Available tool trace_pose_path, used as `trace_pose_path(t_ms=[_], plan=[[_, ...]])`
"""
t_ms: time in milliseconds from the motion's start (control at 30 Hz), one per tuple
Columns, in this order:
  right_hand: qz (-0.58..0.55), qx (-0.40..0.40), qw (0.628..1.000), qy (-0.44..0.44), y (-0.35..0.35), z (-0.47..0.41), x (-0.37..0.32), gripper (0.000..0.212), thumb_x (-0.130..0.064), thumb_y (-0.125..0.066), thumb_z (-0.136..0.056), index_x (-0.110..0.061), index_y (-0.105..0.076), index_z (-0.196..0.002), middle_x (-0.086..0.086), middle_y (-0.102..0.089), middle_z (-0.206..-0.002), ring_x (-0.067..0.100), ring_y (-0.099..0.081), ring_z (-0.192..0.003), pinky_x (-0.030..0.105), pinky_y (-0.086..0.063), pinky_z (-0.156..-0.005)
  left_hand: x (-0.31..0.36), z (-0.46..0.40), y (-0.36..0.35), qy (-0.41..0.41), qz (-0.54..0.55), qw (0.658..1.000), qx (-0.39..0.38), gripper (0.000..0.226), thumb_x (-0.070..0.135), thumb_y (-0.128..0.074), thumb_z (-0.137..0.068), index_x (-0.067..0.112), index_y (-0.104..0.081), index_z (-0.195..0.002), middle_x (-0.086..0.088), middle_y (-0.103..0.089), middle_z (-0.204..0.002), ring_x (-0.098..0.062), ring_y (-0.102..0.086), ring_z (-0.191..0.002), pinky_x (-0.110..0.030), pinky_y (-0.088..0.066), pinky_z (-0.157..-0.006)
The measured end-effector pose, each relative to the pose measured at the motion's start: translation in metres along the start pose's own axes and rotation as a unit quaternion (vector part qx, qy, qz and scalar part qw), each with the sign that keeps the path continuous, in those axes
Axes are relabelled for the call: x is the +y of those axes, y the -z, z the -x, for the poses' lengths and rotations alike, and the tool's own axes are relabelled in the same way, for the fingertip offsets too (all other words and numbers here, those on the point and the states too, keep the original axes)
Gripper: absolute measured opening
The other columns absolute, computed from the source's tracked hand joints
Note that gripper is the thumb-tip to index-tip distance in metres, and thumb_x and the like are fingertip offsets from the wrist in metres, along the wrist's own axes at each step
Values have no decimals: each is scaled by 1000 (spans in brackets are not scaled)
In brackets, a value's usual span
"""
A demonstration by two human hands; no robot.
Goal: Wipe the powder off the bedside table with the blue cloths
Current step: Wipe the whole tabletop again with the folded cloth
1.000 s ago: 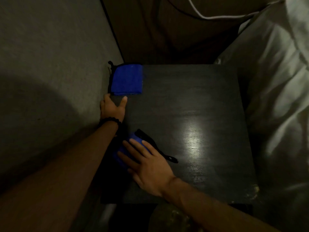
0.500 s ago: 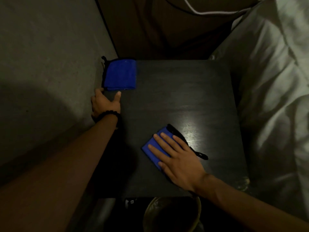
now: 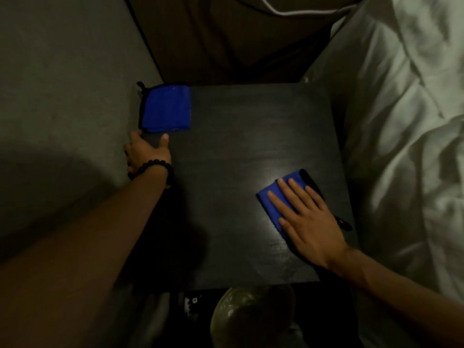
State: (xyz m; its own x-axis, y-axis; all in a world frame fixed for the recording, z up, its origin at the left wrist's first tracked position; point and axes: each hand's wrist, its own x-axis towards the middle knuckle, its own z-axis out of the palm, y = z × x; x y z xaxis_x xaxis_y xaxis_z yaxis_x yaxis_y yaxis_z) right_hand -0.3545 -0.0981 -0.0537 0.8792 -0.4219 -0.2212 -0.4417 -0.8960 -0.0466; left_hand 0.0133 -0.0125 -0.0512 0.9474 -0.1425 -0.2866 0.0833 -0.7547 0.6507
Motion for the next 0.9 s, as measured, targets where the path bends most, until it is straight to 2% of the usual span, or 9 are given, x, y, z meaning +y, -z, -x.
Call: trace_pose_path(t_ms=[167, 300, 633, 900], plan=[[-20, -10, 997, -76, 6, 15, 17, 61, -46, -14, -105, -23, -22, -161, 7, -12, -170, 24, -8, -157, 49, -16, -124, -2, -2, -1, 12, 13, 1000, -10, 64, 43, -67, -86, 22, -38, -139, -8, -45, -143, -30, -47, -128, -53, -39, -107], [-35, 14, 992, -117, 4, 31, 18, 62, -45, -16, -105, -16, -33, -158, 12, -22, -167, 28, -19, -155, 52, -22, -121, 0, -2, -1, 24, 23, 999, -8, 64, 43, -68, -85, 23, -39, -138, -7, -45, -143, -29, -47, -127, -52, -38, -107], [-74, 26, 975, -206, -11, 68, -11, 63, -46, -8, -107, -18, -28, -159, 12, -18, -168, 29, -15, -156, 56, -24, -120, 4, -5, 4, 49, 62, 996, -29, 63, 39, -73, -81, 22, -42, -134, -7, -48, -139, -29, -51, -121, -51, -46, -100], [-90, 34, 959, -265, -5, 83, -43, 70, -49, -2, -106, -13, -39, -154, 18, -28, -163, 36, -27, -150, 53, -22, -117, 5, -7, 5, 53, 73, 995, -38, 61, 35, -73, -82, 20, -41, -132, -9, -48, -140, -28, -52, -120, -46, -45, -103]])
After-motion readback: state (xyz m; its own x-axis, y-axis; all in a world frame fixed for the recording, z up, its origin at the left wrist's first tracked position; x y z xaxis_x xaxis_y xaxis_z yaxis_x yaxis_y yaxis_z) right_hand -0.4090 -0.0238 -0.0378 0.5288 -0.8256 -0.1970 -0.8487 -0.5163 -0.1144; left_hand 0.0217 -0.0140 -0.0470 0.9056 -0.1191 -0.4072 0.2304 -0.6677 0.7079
